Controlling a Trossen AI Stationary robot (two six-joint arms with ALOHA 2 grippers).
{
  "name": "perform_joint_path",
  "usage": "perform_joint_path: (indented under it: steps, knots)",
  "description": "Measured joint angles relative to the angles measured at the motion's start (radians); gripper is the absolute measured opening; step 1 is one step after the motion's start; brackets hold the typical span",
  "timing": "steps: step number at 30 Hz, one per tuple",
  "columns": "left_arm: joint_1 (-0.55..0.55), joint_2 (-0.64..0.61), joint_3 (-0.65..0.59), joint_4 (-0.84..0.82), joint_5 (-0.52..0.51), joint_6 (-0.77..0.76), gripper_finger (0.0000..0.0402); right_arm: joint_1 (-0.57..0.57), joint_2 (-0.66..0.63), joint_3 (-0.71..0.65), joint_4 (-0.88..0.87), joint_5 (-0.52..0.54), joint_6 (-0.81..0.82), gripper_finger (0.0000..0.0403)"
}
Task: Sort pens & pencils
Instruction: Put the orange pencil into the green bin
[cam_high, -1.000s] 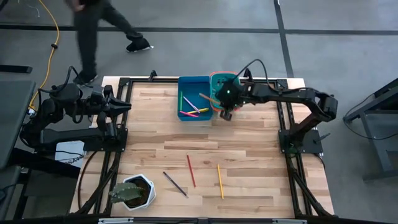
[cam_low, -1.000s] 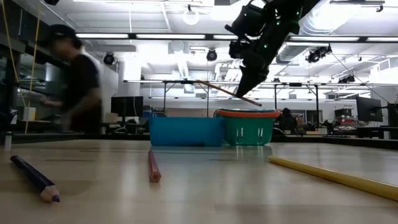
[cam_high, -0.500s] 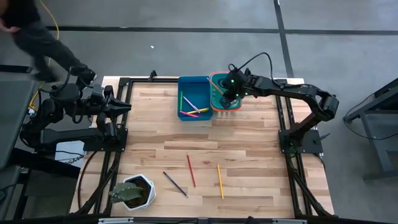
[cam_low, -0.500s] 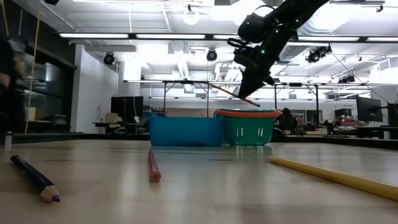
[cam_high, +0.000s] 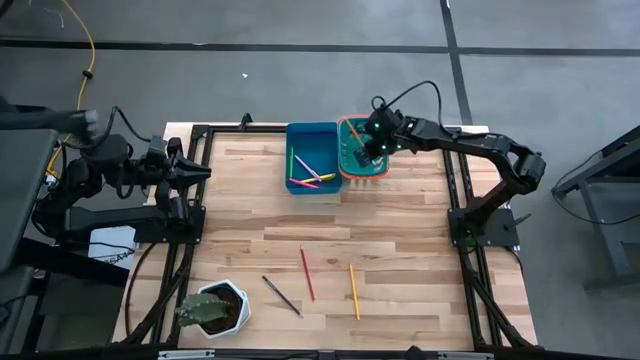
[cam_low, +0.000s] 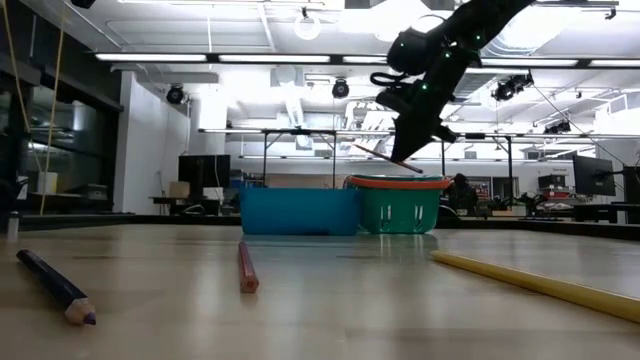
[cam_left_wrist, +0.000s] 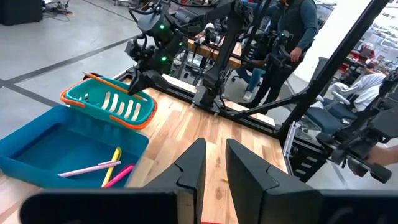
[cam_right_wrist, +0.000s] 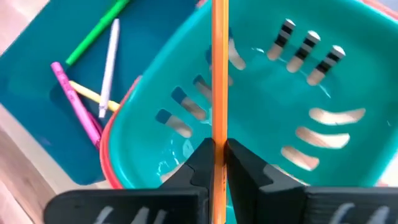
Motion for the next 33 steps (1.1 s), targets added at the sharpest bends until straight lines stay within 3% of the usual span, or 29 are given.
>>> perform_joint_path:
  steps: [17, 33]
  knots:
    - [0.0, 0.0, 0.0, -0.074, -0.002, 0.016, 0.0051, -0.001, 0.047, 0.0, -0.008, -0.015, 0.198, 0.0018]
    - [0.0, 0.0, 0.0, -0.074, 0.0, 0.018, 0.0051, -0.019, 0.069, 0.0, 0.038, -0.051, 0.253, 0.0037]
